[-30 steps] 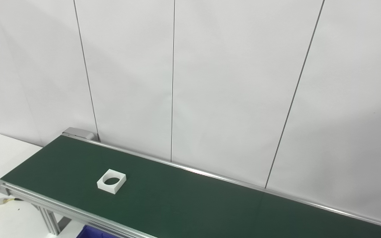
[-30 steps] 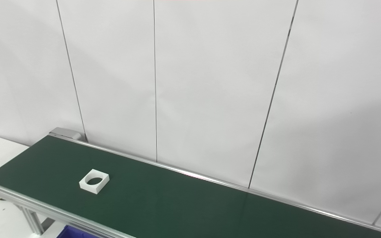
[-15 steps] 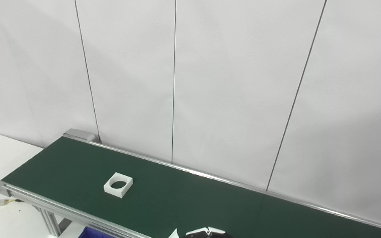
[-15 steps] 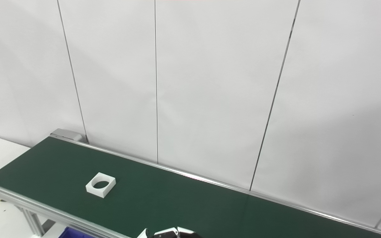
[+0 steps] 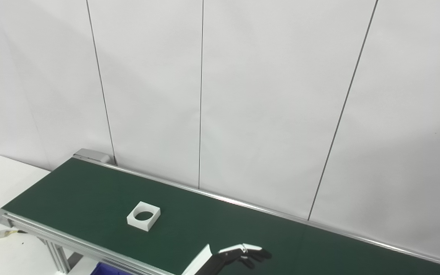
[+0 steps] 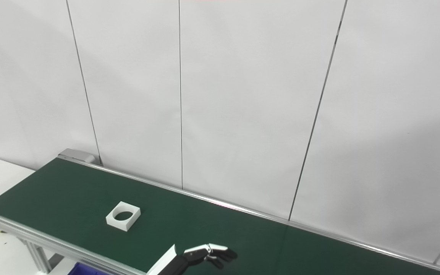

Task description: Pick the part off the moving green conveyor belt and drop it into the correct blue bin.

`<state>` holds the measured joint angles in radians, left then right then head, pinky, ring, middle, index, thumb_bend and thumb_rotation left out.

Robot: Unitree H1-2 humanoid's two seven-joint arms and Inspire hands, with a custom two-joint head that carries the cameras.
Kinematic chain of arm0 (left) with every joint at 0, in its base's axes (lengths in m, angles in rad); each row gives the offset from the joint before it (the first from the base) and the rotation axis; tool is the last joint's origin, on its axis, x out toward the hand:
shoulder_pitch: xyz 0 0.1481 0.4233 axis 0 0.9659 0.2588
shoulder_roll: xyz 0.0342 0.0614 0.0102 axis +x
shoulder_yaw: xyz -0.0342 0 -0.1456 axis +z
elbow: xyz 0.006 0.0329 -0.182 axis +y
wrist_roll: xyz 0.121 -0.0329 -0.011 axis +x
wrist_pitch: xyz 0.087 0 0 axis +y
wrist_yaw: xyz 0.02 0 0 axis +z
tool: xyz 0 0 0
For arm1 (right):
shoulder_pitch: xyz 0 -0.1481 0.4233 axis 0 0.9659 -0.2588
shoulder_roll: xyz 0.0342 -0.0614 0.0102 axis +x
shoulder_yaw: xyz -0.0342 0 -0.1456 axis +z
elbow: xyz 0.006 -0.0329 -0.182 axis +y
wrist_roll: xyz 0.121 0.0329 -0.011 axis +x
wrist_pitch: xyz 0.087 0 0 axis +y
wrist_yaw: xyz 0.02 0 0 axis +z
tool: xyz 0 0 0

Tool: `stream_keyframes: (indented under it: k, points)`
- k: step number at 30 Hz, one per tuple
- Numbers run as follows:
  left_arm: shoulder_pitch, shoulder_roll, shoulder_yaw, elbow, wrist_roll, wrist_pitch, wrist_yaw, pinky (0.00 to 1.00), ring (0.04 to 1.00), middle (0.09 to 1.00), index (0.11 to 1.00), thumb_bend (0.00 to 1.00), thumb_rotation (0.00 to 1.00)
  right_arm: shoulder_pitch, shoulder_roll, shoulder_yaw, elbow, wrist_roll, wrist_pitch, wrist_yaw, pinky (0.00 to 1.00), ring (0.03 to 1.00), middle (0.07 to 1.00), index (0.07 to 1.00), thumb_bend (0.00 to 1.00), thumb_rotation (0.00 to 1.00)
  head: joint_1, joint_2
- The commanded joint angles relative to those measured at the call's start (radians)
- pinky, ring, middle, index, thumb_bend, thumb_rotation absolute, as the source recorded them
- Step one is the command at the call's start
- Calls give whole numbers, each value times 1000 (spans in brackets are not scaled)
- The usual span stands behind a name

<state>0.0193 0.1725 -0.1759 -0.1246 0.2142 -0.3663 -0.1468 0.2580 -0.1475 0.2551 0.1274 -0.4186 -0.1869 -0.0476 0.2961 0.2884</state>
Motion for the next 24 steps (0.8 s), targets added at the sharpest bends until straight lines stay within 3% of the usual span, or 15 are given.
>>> stream_keyframes:
  k: [1, 11, 19, 24]
  points:
    - [-46, 18, 20, -18, 20, 15, 5, 703, 789, 819, 788, 992, 200, -10, 3, -1, -29, 6, -40, -7, 764, 877, 928, 945, 859, 0, 1, 0]
    - [-106, 33, 77, -10, 121, 111, 29, 716, 814, 842, 807, 977, 242, -11, 7, 1, -22, 5, -56, -16, 762, 875, 923, 942, 866, 0, -4, -2]
    - [-119, -6, 100, -13, 172, 217, 63, 755, 842, 872, 839, 931, 271, -12, 6, -2, -14, 11, -69, -14, 753, 868, 920, 942, 863, 0, -3, -2]
    - [-132, -27, 106, 5, 231, 261, 105, 834, 885, 904, 873, 885, 344, -15, 3, -4, -5, 5, -74, -19, 760, 874, 921, 942, 868, 0, -1, -5]
